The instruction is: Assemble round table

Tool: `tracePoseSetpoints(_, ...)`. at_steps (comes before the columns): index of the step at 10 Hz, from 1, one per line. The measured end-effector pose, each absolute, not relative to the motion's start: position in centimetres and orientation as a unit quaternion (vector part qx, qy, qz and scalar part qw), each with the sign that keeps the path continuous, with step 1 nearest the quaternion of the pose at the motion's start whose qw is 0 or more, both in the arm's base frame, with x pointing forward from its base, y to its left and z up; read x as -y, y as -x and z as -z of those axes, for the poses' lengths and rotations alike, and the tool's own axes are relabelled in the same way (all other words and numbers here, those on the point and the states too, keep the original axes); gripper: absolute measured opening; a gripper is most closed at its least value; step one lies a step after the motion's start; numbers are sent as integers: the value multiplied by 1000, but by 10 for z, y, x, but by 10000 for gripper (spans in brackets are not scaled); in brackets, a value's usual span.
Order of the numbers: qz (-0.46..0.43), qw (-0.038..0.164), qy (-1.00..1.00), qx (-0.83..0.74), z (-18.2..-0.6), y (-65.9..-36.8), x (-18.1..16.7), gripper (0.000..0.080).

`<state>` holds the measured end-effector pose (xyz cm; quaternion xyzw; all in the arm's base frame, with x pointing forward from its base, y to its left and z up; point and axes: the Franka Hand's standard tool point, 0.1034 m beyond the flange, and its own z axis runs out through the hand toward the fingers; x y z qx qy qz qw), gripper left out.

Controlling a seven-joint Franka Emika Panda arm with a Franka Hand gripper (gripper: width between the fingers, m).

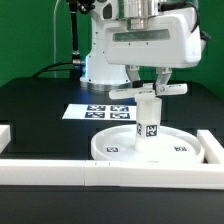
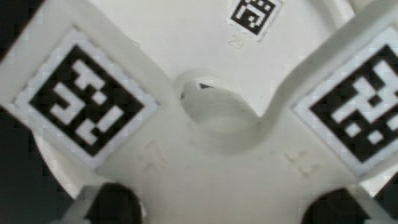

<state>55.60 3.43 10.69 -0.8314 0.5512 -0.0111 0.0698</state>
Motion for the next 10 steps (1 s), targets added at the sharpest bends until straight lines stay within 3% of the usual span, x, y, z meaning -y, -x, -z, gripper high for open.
tracePoseSetpoints(2, -5, 88, 769, -633, -107, -556, -35, 443)
tracePoseSetpoints(6, -13, 87, 728, -679, -107, -556, -36, 450)
tracePoseSetpoints(7, -22, 86, 743, -664, -112, -557, -38, 593)
tracePoseSetpoints(8, -28, 89, 752, -652, -124, -560, -39, 637)
tracePoseSetpoints(10, -33, 99, 755, -648, -142, -561, -43, 648)
